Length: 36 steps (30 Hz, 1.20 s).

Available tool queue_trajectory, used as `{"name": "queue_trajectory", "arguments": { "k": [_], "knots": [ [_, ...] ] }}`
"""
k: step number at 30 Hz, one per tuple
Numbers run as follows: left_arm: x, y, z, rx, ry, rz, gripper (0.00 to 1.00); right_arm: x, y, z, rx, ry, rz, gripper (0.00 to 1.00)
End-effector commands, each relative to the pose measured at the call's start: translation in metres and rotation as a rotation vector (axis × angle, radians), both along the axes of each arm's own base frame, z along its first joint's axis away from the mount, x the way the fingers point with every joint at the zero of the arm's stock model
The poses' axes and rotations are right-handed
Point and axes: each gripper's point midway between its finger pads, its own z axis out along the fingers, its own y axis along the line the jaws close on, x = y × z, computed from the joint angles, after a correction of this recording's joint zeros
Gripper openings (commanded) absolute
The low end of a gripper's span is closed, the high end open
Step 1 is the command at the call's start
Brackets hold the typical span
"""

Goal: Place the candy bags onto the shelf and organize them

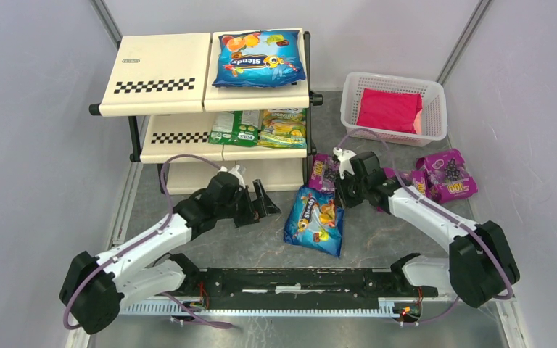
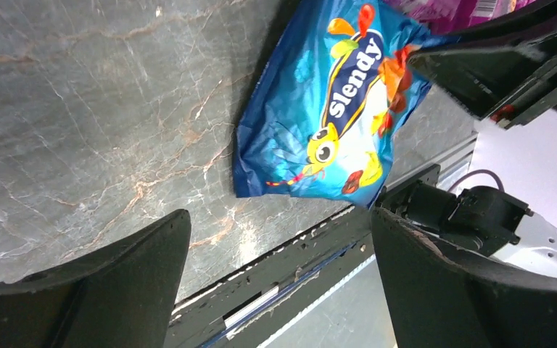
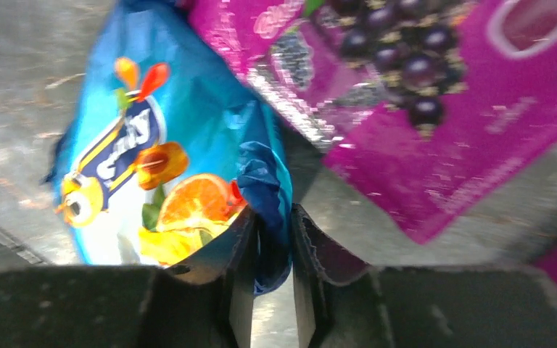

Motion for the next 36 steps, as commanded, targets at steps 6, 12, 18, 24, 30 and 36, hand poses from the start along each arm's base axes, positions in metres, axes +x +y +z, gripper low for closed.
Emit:
{"name": "queue_trajectory", "arguments": {
  "k": [6, 12, 18, 24, 30, 36],
  "knots": [
    [-0.006, -0.031, -0.017, -0.179, 0.066, -0.066, 0.84, 0.019, -0.036, 0.035, -0.174, -0.155, -0.072, 0.57],
    [-0.008, -0.039, -0.030, -0.201, 0.089, -0.091, 0.67, 0.002, -0.025, 0.061, -0.238, -0.243, -0.045, 0.76],
    [-0.002, -0.022, -0.033, -0.129, 0.032, -0.024, 0.59, -0.039, 0.039, 0.071, -0.127, -0.264, 0.105, 0.89],
    [0.008, 0.031, -0.018, 0.048, -0.073, 0.150, 0.75, -0.090, 0.124, 0.067, 0.043, -0.221, 0.264, 0.85],
    [0.010, 0.063, 0.029, 0.011, -0.198, 0.303, 0.79, -0.117, 0.179, 0.047, 0.145, -0.142, 0.286, 0.70],
    [0.002, 0.090, 0.091, -0.059, -0.350, 0.378, 0.83, -0.097, 0.171, 0.023, 0.113, -0.130, 0.080, 0.47]
  ]
}}
